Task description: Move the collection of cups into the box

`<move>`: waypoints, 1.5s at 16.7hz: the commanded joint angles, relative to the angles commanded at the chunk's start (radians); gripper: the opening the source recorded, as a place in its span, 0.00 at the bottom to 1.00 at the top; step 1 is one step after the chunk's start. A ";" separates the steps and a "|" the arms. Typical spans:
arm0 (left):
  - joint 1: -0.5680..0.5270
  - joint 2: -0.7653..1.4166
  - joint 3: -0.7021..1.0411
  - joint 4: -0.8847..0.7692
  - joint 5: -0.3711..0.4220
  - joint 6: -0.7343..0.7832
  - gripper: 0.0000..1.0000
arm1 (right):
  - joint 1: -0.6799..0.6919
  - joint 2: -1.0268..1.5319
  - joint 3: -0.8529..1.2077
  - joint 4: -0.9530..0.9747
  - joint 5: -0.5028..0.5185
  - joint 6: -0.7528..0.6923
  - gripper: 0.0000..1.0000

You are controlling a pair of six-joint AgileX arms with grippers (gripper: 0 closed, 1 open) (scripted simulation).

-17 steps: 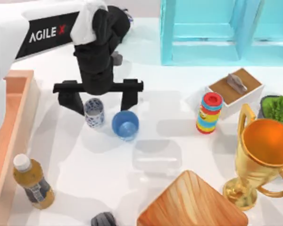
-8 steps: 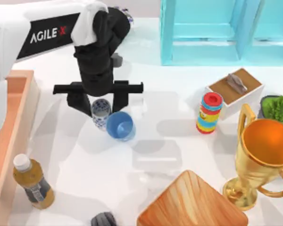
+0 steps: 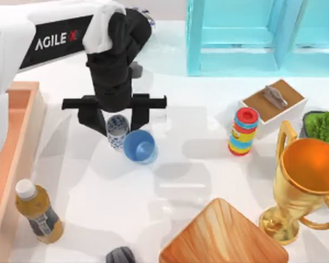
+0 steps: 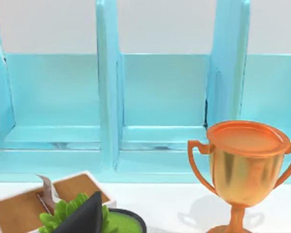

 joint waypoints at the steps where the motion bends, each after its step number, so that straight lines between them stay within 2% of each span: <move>1: 0.002 -0.005 0.003 0.000 0.000 0.001 0.00 | 0.000 0.000 0.000 0.000 0.000 0.000 1.00; 4: 0.033 -0.029 0.023 -0.040 -0.002 0.032 0.00 | 0.000 0.000 0.000 0.000 0.000 0.000 1.00; 11: 0.213 -0.175 0.108 -0.279 -0.001 0.210 0.00 | 0.000 0.000 0.000 0.000 0.000 0.000 1.00; 17: 0.224 -0.185 0.108 -0.290 -0.003 0.226 0.00 | 0.000 0.000 0.000 0.000 0.000 0.000 1.00; 19: 0.259 -0.220 0.073 -0.292 -0.003 0.262 0.00 | 0.000 0.000 0.000 0.000 0.000 0.000 1.00; 22: 0.388 -0.347 -0.039 -0.303 -0.002 0.386 0.00 | 0.000 0.000 0.000 0.000 0.000 0.000 1.00; 25: 0.590 -0.539 -0.207 -0.322 0.000 0.579 0.00 | 0.000 0.000 0.000 0.000 0.000 0.000 1.00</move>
